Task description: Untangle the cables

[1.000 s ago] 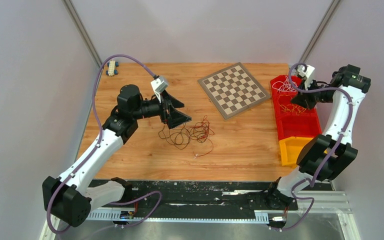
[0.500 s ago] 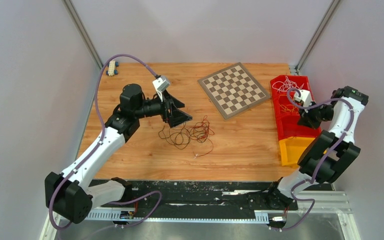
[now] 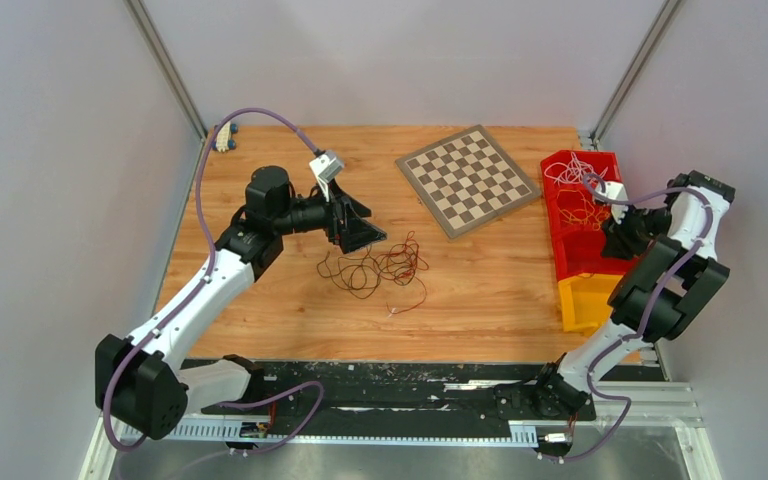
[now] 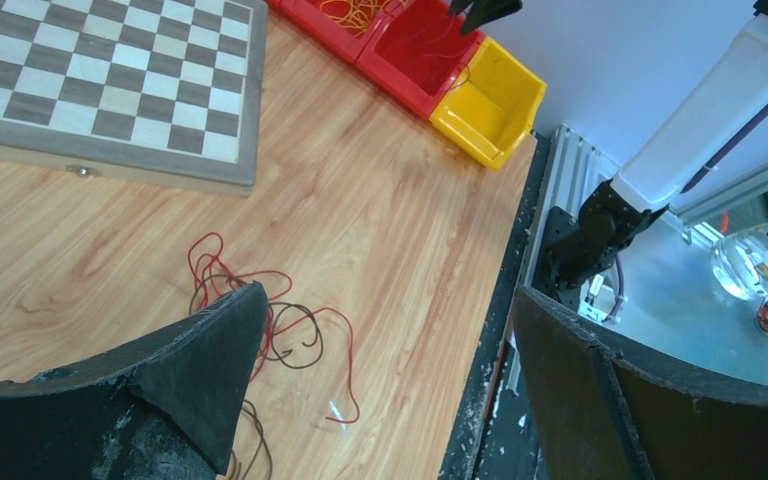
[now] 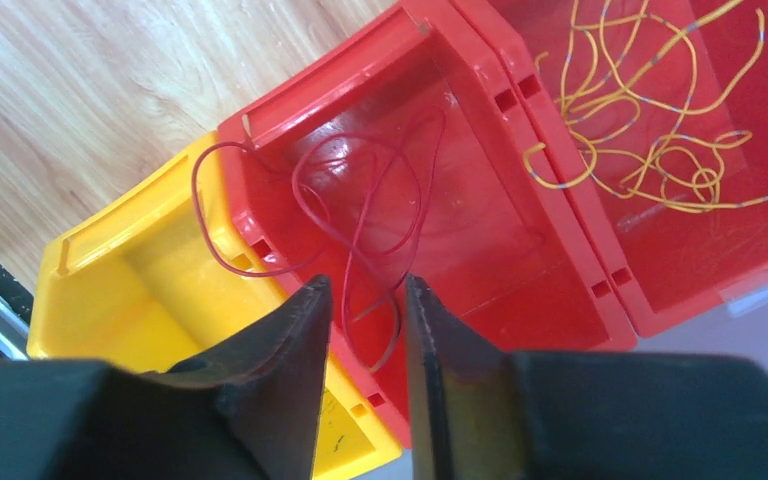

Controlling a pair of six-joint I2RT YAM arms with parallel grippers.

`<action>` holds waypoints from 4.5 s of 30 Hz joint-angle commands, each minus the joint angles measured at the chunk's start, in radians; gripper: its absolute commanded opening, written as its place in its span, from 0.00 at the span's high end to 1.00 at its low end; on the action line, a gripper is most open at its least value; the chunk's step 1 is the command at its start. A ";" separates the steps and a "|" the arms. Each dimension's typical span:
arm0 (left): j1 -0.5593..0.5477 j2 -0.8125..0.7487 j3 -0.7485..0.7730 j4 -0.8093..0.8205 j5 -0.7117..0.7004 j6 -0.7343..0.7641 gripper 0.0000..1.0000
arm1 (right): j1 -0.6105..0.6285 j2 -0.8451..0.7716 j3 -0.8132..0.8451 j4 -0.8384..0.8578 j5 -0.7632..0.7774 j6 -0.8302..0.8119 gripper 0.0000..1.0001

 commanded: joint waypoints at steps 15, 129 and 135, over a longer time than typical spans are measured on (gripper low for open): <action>0.001 -0.035 0.024 -0.094 -0.039 0.063 0.00 | 0.001 -0.226 -0.017 -0.102 -0.098 0.102 0.25; 0.477 0.145 0.711 0.196 0.264 -0.568 1.00 | 1.110 -0.136 -0.118 0.758 -0.193 1.309 0.09; 0.376 0.127 0.587 0.081 0.329 -0.423 1.00 | 1.109 -0.287 -0.039 0.781 -0.318 1.294 0.00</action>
